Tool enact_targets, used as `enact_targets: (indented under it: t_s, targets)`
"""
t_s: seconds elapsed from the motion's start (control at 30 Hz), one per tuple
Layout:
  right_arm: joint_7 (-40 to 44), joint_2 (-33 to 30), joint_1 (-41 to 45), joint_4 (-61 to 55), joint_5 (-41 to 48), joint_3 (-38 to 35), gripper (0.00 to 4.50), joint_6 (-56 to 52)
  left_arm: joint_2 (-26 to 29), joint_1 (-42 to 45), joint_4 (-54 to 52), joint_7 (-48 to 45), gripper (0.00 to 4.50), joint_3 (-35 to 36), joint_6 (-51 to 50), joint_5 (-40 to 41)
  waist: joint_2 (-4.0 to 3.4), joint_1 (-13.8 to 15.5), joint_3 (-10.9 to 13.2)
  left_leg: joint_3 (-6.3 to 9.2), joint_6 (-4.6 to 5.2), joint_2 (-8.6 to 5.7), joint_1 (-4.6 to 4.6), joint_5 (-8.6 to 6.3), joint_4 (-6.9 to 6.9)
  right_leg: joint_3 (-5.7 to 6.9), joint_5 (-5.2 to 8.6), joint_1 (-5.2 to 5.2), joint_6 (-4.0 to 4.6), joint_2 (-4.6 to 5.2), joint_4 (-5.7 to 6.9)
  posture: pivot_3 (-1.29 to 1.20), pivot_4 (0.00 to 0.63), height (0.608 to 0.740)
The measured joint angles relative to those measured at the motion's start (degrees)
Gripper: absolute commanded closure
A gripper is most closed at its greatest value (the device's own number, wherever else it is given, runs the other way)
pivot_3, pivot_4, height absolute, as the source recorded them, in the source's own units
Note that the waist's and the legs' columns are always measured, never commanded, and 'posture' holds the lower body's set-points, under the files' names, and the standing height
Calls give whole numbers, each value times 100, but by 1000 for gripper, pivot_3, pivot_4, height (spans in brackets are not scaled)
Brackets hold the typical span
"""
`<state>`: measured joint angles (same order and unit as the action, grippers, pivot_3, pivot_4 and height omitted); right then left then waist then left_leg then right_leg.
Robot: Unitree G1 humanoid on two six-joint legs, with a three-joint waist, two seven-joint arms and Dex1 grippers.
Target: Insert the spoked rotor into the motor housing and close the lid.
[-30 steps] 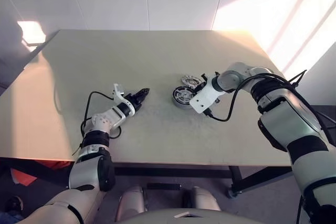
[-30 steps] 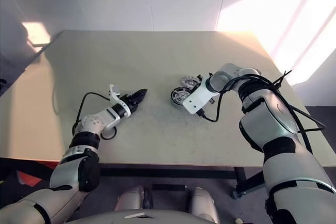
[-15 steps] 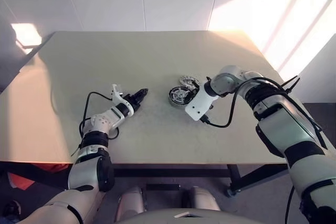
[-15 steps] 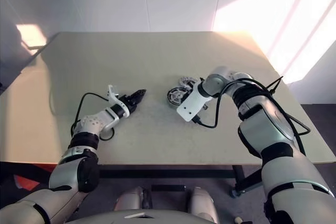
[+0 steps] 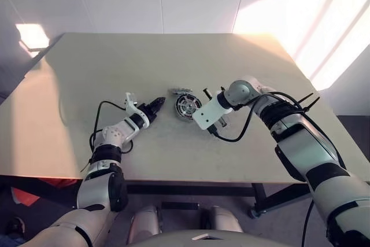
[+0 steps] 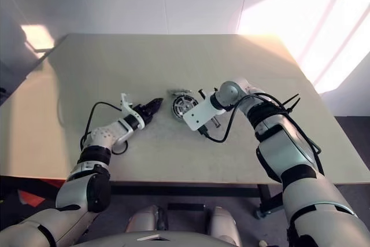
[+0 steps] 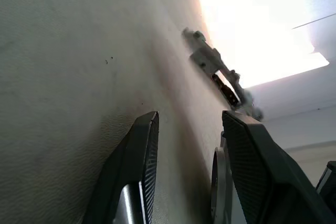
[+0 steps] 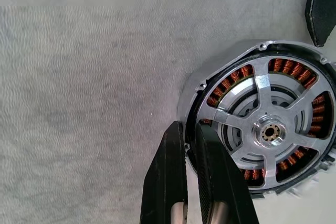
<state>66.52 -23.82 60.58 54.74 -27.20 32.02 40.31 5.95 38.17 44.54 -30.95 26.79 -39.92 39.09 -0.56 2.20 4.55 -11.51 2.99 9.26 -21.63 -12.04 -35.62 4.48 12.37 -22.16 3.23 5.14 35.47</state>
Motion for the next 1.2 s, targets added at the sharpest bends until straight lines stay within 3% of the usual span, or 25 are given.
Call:
enact_targets:
  t_s: [0.23,0.73,0.97,1.07,1.2]
  targets:
    - [999,30,-474,-1182,787,-245,4493,-1633,-68,11,-28,-12,2474,-35,10,14,-1,102,1,-4,-3,-1,-12,4,21,2,0,-12,1,1,-11,0,0,740]
    - [1514,-844,-1258,-4315,1647,-877,4493,-7911,-307,-215,-364,-28,2474,-51,133,106,-2,252,0,-7,-19,-6,-9,13,80,5,0,-12,-1,-1,-63,0,0,740]
    - [805,-748,-1125,-5398,2360,-946,4493,-12175,-386,-374,-561,11,2474,-47,174,132,-10,271,-5,-7,-44,-6,9,27,108,2,1,-13,-2,-8,-65,0,0,740]
    - [257,-405,-914,-5502,2698,-1152,4493,-13067,-395,-426,-621,23,2474,-56,171,136,-11,288,-6,-7,-65,-6,23,39,128,-1,2,-10,-1,-13,-66,0,0,740]
    - [-651,437,-692,-5031,2949,-1701,4493,-13260,-399,-479,-702,55,2474,-100,154,142,-15,321,-8,-8,-100,-6,37,58,152,-5,5,-12,3,-19,-66,0,0,740]
